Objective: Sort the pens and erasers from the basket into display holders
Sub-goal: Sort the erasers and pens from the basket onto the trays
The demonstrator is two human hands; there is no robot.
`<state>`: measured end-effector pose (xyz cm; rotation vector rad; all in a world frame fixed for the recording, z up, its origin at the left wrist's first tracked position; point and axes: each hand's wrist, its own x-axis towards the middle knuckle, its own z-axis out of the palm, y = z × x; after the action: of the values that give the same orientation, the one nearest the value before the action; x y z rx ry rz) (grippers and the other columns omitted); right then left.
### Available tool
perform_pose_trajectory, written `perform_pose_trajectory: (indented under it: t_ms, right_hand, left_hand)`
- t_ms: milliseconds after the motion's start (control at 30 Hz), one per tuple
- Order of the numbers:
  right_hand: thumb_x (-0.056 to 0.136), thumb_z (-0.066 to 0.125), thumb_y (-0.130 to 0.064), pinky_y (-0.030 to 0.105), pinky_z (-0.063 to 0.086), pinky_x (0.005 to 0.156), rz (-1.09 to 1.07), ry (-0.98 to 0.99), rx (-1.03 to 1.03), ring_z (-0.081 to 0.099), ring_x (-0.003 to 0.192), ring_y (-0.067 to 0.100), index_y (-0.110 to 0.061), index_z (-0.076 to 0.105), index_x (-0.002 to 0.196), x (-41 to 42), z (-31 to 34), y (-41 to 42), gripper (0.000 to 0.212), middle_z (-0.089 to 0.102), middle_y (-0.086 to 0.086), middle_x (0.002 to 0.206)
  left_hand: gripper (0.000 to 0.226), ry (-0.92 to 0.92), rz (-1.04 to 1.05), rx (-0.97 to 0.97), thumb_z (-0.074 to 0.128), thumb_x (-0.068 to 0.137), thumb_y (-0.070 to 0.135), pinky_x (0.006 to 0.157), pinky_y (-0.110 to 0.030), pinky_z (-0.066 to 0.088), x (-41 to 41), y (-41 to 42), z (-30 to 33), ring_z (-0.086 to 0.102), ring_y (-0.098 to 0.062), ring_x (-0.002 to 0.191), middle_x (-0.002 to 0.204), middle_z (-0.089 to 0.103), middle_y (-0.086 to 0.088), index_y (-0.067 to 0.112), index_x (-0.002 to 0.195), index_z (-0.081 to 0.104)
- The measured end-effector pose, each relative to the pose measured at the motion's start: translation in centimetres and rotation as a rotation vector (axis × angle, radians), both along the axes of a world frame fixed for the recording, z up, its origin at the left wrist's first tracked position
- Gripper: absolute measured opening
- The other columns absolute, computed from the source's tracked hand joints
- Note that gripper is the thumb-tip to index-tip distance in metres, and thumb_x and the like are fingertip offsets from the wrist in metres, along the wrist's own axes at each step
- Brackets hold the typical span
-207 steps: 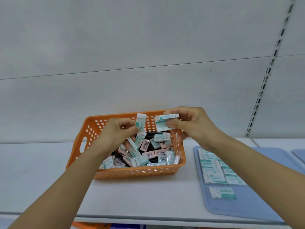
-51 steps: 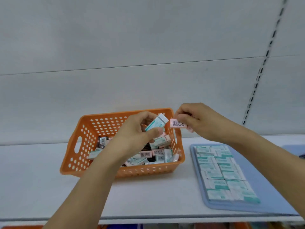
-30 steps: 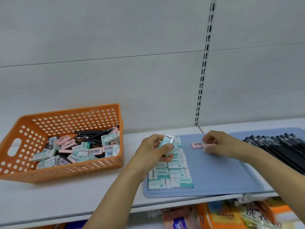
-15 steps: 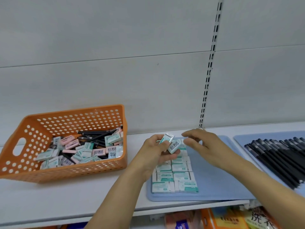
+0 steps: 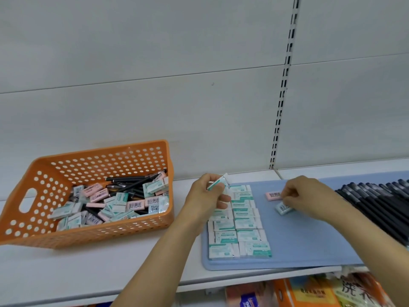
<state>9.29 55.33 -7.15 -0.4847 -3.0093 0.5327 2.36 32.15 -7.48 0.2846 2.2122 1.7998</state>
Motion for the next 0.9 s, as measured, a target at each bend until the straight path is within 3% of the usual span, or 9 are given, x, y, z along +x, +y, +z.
perform_pose_trajectory:
  t_ms: [33, 100, 167, 233, 300, 367, 500, 667, 900]
  right_hand:
    - [0.087, 0.066, -0.026, 0.028, 0.044, 0.076, 0.048, 0.098, 0.045, 0.054, 0.099, 0.014, -0.025, 0.067, 0.103, 0.0, -0.2, -0.5, 0.016, 0.061, -0.006, 0.101]
    - [0.084, 0.072, -0.028, 0.022, 0.039, 0.087, 0.259, 0.27, -0.143, 0.045, 0.111, 0.004, -0.032, 0.062, 0.118, -0.2, -0.1, -2.3, 0.036, 0.053, -0.014, 0.115]
    - [0.084, 0.073, -0.029, 0.011, 0.037, 0.082, 0.452, 0.274, -0.25, 0.046, 0.103, -0.008, -0.039, 0.059, 0.121, -0.4, 0.4, -4.6, 0.041, 0.053, -0.023, 0.112]
    - [0.086, 0.07, -0.031, 0.011, 0.037, 0.073, 0.51, 0.278, -0.163, 0.049, 0.092, -0.009, -0.038, 0.061, 0.118, -0.8, 0.1, -5.8, 0.034, 0.058, -0.022, 0.098]
    - [0.088, 0.067, -0.034, 0.013, 0.038, 0.071, 0.482, 0.282, -0.095, 0.05, 0.085, -0.005, -0.036, 0.061, 0.117, -1.2, -0.3, -5.7, 0.029, 0.059, -0.018, 0.095]
    - [0.09, 0.064, -0.034, 0.021, 0.042, 0.078, 0.399, 0.249, -0.033, 0.048, 0.091, 0.0, -0.034, 0.061, 0.119, -2.0, -0.8, -4.9, 0.029, 0.056, -0.013, 0.101]
    - [0.091, 0.064, -0.029, 0.033, 0.043, 0.086, 0.284, 0.162, 0.061, 0.045, 0.102, 0.016, -0.021, 0.064, 0.12, -5.2, -1.6, -3.4, 0.031, 0.047, -0.003, 0.104]
    - [0.093, 0.062, -0.021, 0.029, 0.042, 0.084, 0.286, 0.122, -0.012, 0.049, 0.095, 0.015, -0.02, 0.061, 0.125, -6.9, -1.8, -3.6, 0.032, 0.052, 0.001, 0.105]
    - [0.094, 0.06, -0.028, 0.023, 0.033, 0.09, 0.32, 0.239, -0.129, 0.044, 0.117, 0.013, -0.029, 0.055, 0.133, -5.7, -1.8, -1.5, 0.039, 0.048, -0.009, 0.118]
  left_hand:
    - [0.009, 0.026, -0.008, -0.031, 0.055, 0.098, 0.022, 0.08, -0.036, 0.06, -0.1, 0.0, 0.0, 0.07, -0.018, 0.078, 0.086, 0.073, -0.002, 0.024, 0.103, 0.062]
    - [0.015, 0.045, -0.058, -0.043, 0.066, 0.092, 0.02, 0.076, -0.032, 0.059, -0.2, 0.1, 0.1, 0.067, -0.014, 0.071, 0.085, 0.07, -0.006, 0.023, 0.106, 0.063]
    - [0.027, 0.008, -0.113, -0.016, 0.073, 0.085, 0.017, 0.069, -0.029, 0.057, 0.2, 0.2, 0.2, 0.066, -0.013, 0.067, 0.086, 0.069, -0.008, 0.018, 0.108, 0.059]
    - [0.033, -0.04, -0.116, 0.023, 0.075, 0.084, 0.018, 0.064, -0.024, 0.053, 0.7, 0.0, -0.1, 0.066, -0.01, 0.066, 0.086, 0.069, -0.006, 0.015, 0.11, 0.055]
    - [0.031, -0.009, -0.052, -0.019, 0.07, 0.088, 0.026, 0.068, -0.024, 0.054, 0.9, -0.4, -0.8, 0.067, -0.009, 0.076, 0.092, 0.07, 0.0, 0.019, 0.114, 0.053]
    - [0.029, 0.197, 0.027, -0.242, 0.059, 0.095, 0.034, 0.084, -0.027, 0.052, 0.4, -1.1, -1.8, 0.061, -0.007, 0.097, 0.112, 0.061, 0.008, 0.024, 0.121, 0.05]
    - [0.036, 0.474, -0.084, -0.503, 0.046, 0.101, 0.029, 0.103, -0.028, 0.04, -1.4, -1.4, -3.4, 0.044, -0.007, 0.123, 0.138, 0.045, 0.011, 0.027, 0.137, 0.045]
    - [0.038, 0.475, -0.112, -0.621, 0.051, 0.099, 0.028, 0.103, -0.031, 0.04, -3.5, -0.3, -3.9, 0.048, -0.014, 0.124, 0.138, 0.052, 0.004, 0.024, 0.136, 0.051]
    - [0.038, 0.554, -0.019, -0.699, 0.048, 0.099, 0.028, 0.103, -0.032, 0.039, -3.5, 0.3, -3.7, 0.046, -0.017, 0.125, 0.138, 0.052, 0.002, 0.023, 0.137, 0.051]
